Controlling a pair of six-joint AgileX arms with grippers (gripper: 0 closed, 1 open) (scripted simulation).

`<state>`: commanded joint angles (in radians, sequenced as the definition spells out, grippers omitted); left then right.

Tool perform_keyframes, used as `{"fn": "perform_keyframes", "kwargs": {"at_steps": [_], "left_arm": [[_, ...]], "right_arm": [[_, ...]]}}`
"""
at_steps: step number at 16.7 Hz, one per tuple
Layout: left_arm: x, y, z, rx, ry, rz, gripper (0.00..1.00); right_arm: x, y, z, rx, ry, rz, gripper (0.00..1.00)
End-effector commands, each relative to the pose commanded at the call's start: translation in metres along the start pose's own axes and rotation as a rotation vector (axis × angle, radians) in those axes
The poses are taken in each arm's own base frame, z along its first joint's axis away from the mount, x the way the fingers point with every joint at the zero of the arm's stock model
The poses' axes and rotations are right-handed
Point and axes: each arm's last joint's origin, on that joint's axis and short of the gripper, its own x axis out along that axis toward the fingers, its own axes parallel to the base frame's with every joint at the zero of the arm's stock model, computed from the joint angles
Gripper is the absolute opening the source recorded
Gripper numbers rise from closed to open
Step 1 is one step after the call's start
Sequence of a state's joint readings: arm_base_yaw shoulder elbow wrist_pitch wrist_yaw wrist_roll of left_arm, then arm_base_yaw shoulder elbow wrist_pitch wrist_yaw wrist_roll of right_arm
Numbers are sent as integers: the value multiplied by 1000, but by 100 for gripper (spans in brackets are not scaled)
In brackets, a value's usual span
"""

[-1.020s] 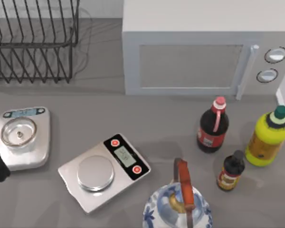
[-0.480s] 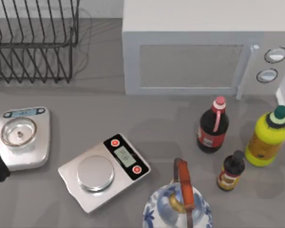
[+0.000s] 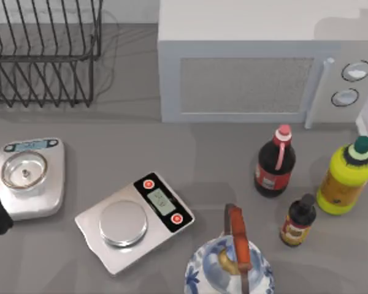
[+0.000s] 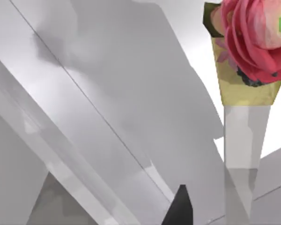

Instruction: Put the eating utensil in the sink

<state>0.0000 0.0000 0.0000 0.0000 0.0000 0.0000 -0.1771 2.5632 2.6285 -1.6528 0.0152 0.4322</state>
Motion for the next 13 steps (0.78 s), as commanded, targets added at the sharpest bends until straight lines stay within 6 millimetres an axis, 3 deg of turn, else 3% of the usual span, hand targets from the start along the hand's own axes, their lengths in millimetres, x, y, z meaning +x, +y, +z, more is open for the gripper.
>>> {"fn": "perform_keyframes", "kwargs": {"at_steps": [6, 13], "left_arm": [[0, 0, 0, 0, 0, 0, 100], [0, 0, 0, 0, 0, 0, 100]], "right_arm": [[18, 15, 13, -11, -40, 20, 0], [17, 13, 15, -4, -51, 26, 0]]}}
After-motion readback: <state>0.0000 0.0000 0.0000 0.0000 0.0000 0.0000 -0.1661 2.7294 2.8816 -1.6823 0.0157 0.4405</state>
